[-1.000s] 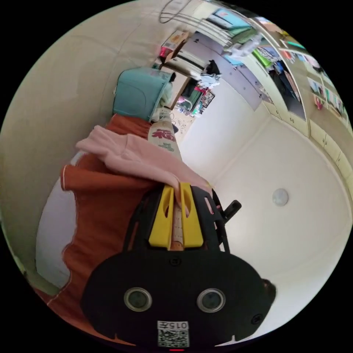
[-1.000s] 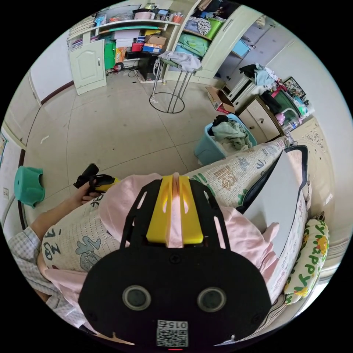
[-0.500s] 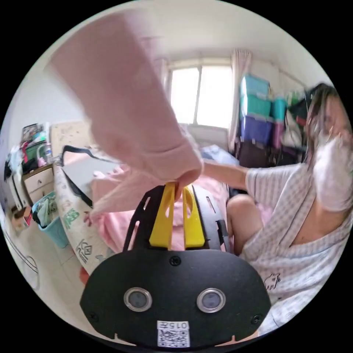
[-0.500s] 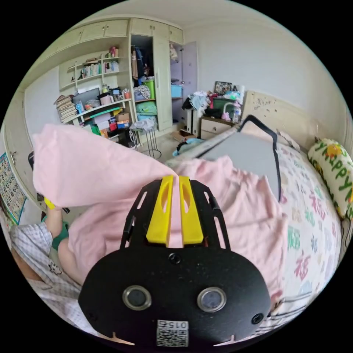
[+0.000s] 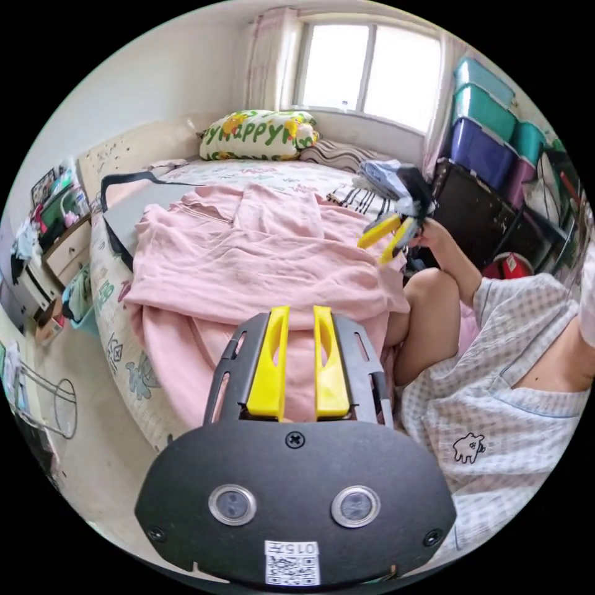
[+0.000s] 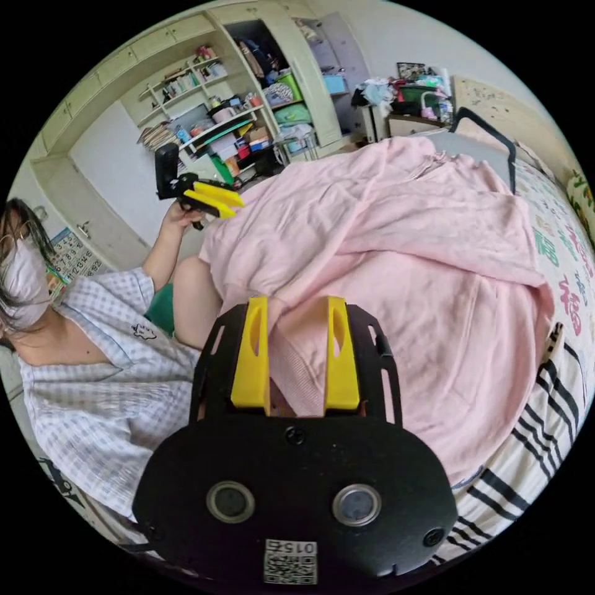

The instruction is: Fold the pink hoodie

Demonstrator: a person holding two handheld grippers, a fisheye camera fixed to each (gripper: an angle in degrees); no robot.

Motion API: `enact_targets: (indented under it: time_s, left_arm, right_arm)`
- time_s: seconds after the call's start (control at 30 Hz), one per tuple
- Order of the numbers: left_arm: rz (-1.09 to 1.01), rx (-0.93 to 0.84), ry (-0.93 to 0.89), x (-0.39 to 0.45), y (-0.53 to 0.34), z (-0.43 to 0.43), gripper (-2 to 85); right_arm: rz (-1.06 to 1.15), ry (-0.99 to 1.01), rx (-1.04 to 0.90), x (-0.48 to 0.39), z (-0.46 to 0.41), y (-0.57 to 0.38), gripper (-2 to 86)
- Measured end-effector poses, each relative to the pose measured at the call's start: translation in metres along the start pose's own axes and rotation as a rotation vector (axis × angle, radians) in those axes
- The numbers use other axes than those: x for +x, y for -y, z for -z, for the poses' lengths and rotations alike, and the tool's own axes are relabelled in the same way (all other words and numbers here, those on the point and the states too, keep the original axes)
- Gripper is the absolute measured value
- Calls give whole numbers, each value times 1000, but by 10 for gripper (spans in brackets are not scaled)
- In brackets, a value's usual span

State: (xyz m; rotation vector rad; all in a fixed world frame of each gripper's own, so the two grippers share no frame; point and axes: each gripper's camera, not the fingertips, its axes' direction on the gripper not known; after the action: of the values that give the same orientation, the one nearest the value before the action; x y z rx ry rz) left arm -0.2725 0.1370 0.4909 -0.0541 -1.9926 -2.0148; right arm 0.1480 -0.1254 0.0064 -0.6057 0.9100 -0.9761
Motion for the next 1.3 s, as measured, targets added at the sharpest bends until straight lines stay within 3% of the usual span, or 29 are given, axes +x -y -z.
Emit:
enact_targets:
  time_s: [0.1, 0.23, 0.37, 0.57, 0.67, 0.83, 0.93, 1.03, 1.1, 1.13, 1.2, 1.3]
  left_arm:
    - [139, 87, 19, -15, -9, 2, 70]
    - [298, 191, 43, -42, -16, 9, 90]
    - [544, 273, 258, -88, -19, 25, 140]
    - [808, 286, 109, -180, -28, 1, 141]
    - [811, 270, 3, -203, -28, -24, 136]
    - [866, 203, -39, -252, -17, -34, 70]
    - [788, 338, -114, -258, -26, -18, 44]
    - [752, 304, -127, -267, -33, -22, 41]
    - [743, 247, -166, -280, -41, -31, 45]
    - [749, 259, -177, -282, -46, -32, 45]
    - [770, 300, -222, -291, -59, -27, 47]
    - [776, 339, -230, -296, -69, -19, 47]
  right_arm:
    - [18, -93, -8, -10, 5, -3, 143]
    - [49, -7, 46, -16, 28, -13, 90]
    - [25, -27, -45, -8, 17, -16, 101]
    - [53, 0, 13, -3, 37, -16, 18]
    - [25, 20, 95, 9, 66, -13, 4]
    - [-23, -147, 190, 18, 140, 9, -1]
    - [-10, -293, 218, 5, 172, 19, 2]
    - [-63, -328, 62, 16, 146, 15, 15]
    - [-177, -133, -317, 58, 85, 8, 52]
    - [-220, -90, -393, 68, 74, 5, 53]
    - [-243, -4, -318, 81, 89, 10, 58]
    - [-180, -114, -66, 73, 132, 37, 60]
